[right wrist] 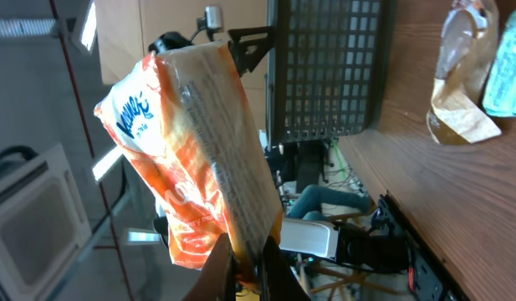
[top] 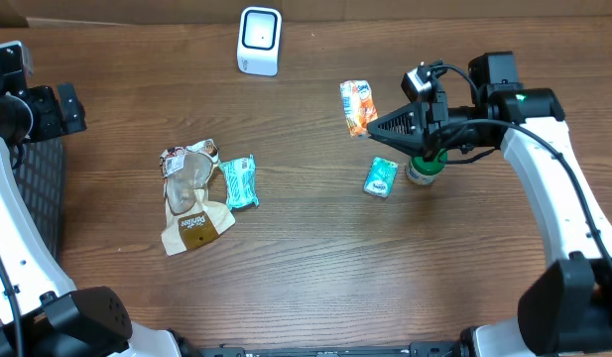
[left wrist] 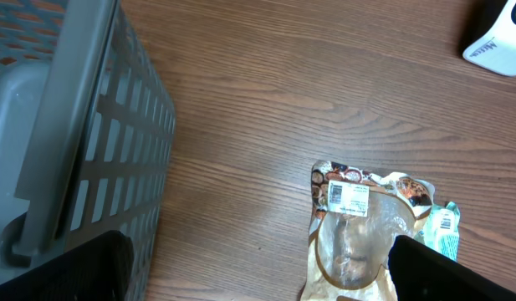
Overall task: Scan the item barcode
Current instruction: 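Lift the orange tissue pack and carry it toward the scanner, then hold the orange tissue pack in front of the white scanner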
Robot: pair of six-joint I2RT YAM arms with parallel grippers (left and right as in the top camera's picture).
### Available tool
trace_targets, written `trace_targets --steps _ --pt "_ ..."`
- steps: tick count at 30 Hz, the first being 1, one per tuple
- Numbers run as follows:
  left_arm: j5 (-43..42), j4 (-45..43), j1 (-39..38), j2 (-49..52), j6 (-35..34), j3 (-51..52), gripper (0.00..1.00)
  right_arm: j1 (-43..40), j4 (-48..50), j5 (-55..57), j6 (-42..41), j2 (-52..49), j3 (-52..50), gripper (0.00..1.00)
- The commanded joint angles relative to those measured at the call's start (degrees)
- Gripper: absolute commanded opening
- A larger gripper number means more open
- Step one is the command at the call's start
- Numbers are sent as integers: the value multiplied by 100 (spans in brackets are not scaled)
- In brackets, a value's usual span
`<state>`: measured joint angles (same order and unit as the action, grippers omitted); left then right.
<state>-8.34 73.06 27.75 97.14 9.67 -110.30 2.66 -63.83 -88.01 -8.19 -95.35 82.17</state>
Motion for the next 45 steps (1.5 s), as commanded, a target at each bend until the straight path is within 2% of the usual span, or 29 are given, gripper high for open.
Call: trace_targets --steps 1,5,10,19,22,28,30,33,36,39,45 --pt "-7 0 -13 9 149 -46 99 -15 101 -195 105 304 96 4" --pt "-7 0 -13 9 151 -46 100 -15 162 24 278 308 96 4" --pt "-7 0 -13 9 151 -46 100 144 175 2500 -44 308 94 4" --pt "-7 0 -13 9 151 -46 100 1207 684 5222 -813 201 260 4" --pt "-7 0 -13 9 149 -48 100 1521 575 5716 -1019 -205 1071 4" --pt "-7 0 -13 9 149 -48 100 1805 66 6647 -1110 -1467 3563 4" --pt "-7 0 -13 9 151 -46 100 2013 136 7471 -1023 -1967 4402 4" --pt "-7 0 -13 9 151 -46 100 2350 817 9018 -597 -2371 4669 4" --pt "-7 0 -13 9 149 -46 100 2664 1812 10518 284 -2730 4642 4" --pt "-7 0 -13 9 149 -46 100 2830 2767 11156 914 -3069 4642 4" --pt "-7 0 -13 9 149 -48 100 2889 4610 11195 2371 -3906 4642 4"
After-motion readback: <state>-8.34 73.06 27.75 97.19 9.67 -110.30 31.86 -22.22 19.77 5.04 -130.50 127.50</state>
